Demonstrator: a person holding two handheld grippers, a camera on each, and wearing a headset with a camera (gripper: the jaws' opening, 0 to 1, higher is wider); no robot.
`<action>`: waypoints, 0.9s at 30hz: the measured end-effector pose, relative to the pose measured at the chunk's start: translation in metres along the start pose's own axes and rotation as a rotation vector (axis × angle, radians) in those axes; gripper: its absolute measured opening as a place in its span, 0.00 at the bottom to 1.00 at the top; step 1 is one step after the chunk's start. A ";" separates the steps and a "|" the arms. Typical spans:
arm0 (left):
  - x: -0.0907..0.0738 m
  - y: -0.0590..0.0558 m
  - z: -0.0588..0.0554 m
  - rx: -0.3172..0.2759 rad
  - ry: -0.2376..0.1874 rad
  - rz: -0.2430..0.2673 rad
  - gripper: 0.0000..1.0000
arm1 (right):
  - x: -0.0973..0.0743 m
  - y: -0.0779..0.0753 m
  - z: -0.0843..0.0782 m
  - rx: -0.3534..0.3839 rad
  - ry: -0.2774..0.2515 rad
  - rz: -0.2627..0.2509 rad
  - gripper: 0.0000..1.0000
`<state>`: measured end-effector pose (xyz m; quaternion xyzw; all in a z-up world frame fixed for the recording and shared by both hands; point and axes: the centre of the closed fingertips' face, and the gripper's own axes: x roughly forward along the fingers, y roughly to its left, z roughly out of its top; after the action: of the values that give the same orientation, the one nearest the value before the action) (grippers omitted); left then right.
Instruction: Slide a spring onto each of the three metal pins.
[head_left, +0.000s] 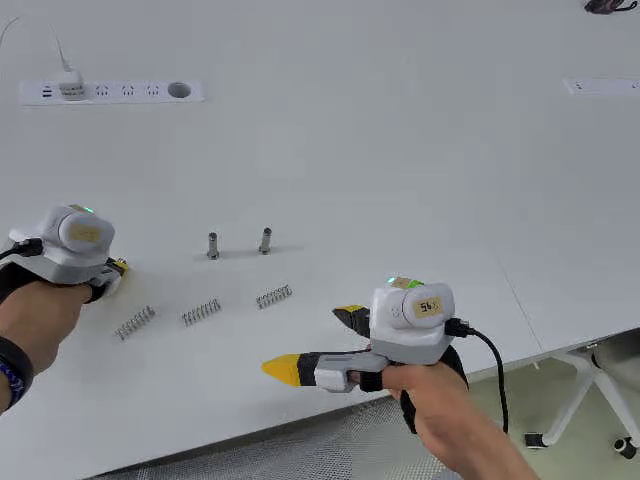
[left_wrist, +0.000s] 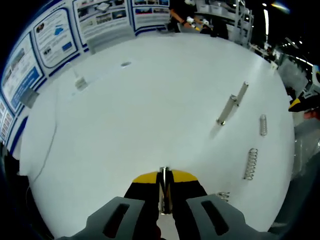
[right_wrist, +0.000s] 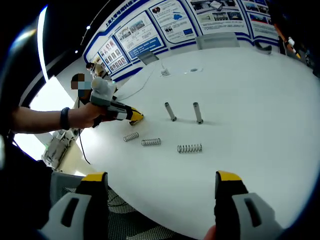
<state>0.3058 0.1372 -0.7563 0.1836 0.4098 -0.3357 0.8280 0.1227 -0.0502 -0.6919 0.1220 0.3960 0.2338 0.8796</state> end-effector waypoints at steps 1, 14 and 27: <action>-0.001 0.001 0.001 -0.016 -0.009 0.000 0.07 | -0.001 -0.001 0.000 0.003 -0.003 -0.003 0.89; -0.014 0.004 0.006 -0.067 -0.062 0.012 0.07 | 0.002 0.001 -0.001 0.012 -0.006 0.005 0.89; -0.026 0.006 0.007 -0.117 -0.100 0.019 0.07 | 0.001 0.002 0.000 0.008 -0.010 0.005 0.89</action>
<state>0.3031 0.1477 -0.7310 0.1219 0.3853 -0.3119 0.8599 0.1223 -0.0475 -0.6918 0.1277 0.3924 0.2340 0.8803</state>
